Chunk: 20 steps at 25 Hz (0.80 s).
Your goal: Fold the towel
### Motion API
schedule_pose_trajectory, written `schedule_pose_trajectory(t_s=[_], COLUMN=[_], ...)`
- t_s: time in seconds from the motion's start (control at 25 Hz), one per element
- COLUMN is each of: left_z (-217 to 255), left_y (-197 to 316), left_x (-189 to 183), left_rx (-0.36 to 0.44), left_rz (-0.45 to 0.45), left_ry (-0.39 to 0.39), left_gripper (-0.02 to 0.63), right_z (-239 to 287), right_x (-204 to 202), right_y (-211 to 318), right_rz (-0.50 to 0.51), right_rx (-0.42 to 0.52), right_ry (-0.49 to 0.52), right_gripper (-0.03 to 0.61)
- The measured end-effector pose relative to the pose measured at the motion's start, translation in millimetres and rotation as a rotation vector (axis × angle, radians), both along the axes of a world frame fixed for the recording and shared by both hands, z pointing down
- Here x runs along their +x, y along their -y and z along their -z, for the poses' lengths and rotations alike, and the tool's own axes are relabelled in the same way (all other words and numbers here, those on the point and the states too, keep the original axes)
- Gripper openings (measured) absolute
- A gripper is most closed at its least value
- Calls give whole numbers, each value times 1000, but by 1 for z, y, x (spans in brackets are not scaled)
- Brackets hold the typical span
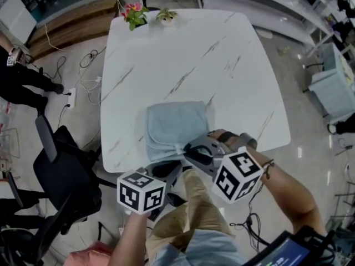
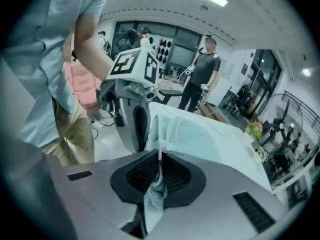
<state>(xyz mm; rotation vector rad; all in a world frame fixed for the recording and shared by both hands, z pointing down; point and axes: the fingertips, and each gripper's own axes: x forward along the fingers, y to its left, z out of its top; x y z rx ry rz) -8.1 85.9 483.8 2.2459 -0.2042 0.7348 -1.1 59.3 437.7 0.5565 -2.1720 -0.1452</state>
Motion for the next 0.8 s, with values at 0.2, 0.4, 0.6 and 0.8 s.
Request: schedule_pose_trajectory(t_s=[0.2,0.4,0.6,0.8], left_z=[-4,-2,4,6], left_y=[2,0,-1,1], left_x=[-1,-3,-5,-4], left_rx=[-2,3,12,20], left_rz=[10,5,-5,-11], left_ry=[-5,-12,-17,-18], left_gripper=[8,8,8,8], right_z=[-41,-5,13,-8], right_x=[-3,-6,19,15], right_y=[-9,-8,10,1], right_rz=[76,-25,-168,-122], right_rx=[63,-20,-110,-103], right_ry=[-173,44,152,40], right_gripper=[50,95,152,65])
